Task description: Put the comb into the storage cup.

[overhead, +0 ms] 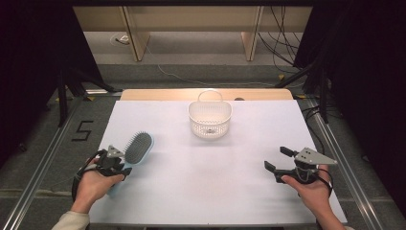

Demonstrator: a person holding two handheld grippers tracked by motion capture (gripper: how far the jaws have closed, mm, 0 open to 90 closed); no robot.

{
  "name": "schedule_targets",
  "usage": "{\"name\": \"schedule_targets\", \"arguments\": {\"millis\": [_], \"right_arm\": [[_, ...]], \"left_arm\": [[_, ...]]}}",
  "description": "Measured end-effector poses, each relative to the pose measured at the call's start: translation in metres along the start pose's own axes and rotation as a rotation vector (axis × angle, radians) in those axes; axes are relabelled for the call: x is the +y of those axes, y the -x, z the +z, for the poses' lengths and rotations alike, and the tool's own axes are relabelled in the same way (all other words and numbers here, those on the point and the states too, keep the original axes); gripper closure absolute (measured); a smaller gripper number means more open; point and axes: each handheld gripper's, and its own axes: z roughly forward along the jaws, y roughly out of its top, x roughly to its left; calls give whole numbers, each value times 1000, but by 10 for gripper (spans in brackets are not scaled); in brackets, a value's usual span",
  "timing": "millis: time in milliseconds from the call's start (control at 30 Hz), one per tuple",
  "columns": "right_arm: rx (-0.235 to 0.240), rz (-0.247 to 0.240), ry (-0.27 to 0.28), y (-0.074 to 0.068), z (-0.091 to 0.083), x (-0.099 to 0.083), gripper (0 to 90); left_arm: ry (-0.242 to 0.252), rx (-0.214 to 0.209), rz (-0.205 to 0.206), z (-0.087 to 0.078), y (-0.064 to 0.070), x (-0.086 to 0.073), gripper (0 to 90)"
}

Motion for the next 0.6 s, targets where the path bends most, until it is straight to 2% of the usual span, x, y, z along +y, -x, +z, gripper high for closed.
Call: {"name": "schedule_targets", "arguments": {"millis": [67, 267, 433, 600], "right_arm": [[0, -3, 1, 0, 0, 0, 161], [5, -6, 2, -1, -1, 1, 162], [5, -3, 9, -1, -1, 1, 162], [2, -2, 6, 0, -1, 1, 162]], "left_arm": [[34, -2, -19, -2, 0, -2, 696], [86, 23, -26, -7, 2, -2, 697], [93, 23, -28, -7, 1, -3, 696], [120, 26, -40, -8, -2, -4, 696]]}}
